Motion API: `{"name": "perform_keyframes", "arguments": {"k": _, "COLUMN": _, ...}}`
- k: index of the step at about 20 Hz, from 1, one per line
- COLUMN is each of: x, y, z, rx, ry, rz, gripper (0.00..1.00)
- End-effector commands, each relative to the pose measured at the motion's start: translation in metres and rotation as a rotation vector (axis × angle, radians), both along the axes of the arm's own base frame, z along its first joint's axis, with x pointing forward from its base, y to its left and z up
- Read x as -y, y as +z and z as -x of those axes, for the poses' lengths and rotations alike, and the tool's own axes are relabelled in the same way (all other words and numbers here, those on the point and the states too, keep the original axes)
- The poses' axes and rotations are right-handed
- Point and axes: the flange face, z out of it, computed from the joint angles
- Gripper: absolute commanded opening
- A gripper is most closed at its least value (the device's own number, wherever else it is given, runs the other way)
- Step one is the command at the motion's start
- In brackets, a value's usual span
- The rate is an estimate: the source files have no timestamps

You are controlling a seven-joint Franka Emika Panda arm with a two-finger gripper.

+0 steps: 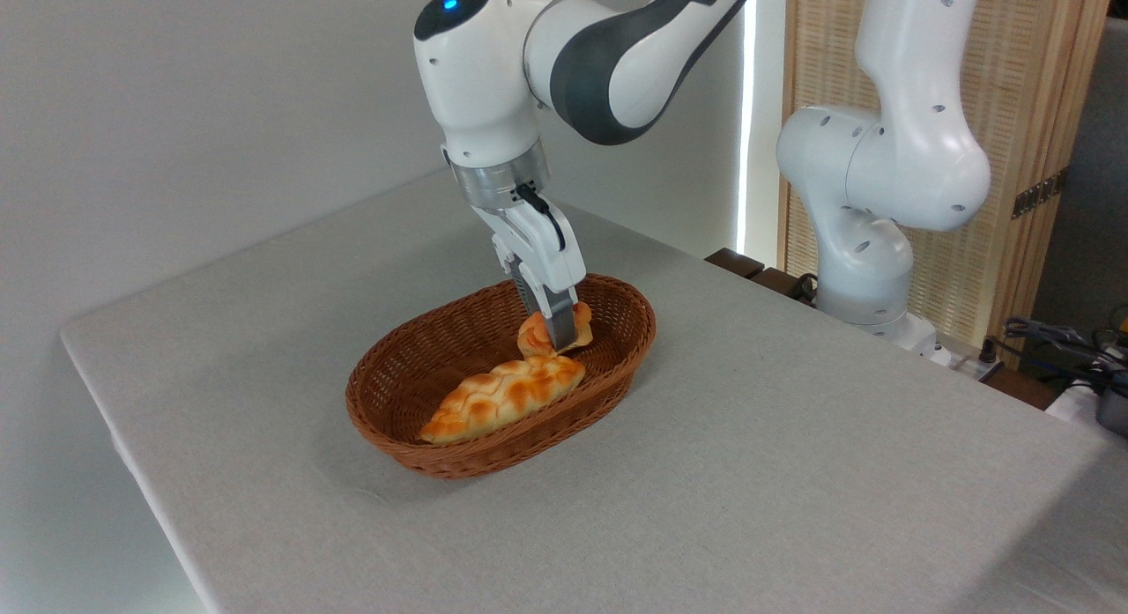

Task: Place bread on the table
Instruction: 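Lift the bun out of the basket and lower it onto the table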

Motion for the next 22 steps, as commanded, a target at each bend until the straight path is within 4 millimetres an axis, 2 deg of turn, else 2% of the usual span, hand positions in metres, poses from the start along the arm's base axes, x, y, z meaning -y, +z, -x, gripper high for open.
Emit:
{"name": "perform_keyframes", "arguments": {"k": 1, "x": -0.001, "y": 0.034, "z": -0.025, "rx": 0.057, "ry": 0.052, "rz": 0.061, "gripper": 0.30}}
{"name": "perform_keyframes", "arguments": {"k": 3, "x": 0.000, "y": 0.053, "z": -0.041, "rx": 0.090, "ry": 0.065, "rz": 0.086, "gripper": 0.30}}
{"name": "perform_keyframes", "arguments": {"k": 5, "x": -0.010, "y": 0.076, "z": -0.057, "rx": 0.131, "ry": 0.090, "rz": 0.114, "gripper": 0.30}}
{"name": "perform_keyframes", "arguments": {"k": 7, "x": -0.029, "y": 0.109, "z": -0.075, "rx": 0.190, "ry": 0.116, "rz": 0.140, "gripper": 0.31}}
{"name": "perform_keyframes", "arguments": {"k": 9, "x": -0.051, "y": 0.127, "z": -0.090, "rx": 0.233, "ry": 0.142, "rz": 0.147, "gripper": 0.31}}
{"name": "perform_keyframes", "arguments": {"k": 10, "x": -0.057, "y": 0.126, "z": -0.094, "rx": 0.238, "ry": 0.145, "rz": 0.146, "gripper": 0.32}}
{"name": "perform_keyframes", "arguments": {"k": 12, "x": -0.085, "y": 0.104, "z": -0.111, "rx": 0.238, "ry": 0.136, "rz": 0.139, "gripper": 0.32}}
{"name": "perform_keyframes", "arguments": {"k": 15, "x": -0.144, "y": 0.082, "z": -0.135, "rx": 0.317, "ry": 0.140, "rz": 0.097, "gripper": 0.33}}
{"name": "perform_keyframes", "arguments": {"k": 19, "x": -0.179, "y": 0.054, "z": -0.149, "rx": 0.335, "ry": 0.100, "rz": 0.051, "gripper": 0.34}}
{"name": "perform_keyframes", "arguments": {"k": 22, "x": -0.191, "y": 0.037, "z": -0.152, "rx": 0.314, "ry": 0.062, "rz": 0.012, "gripper": 0.39}}
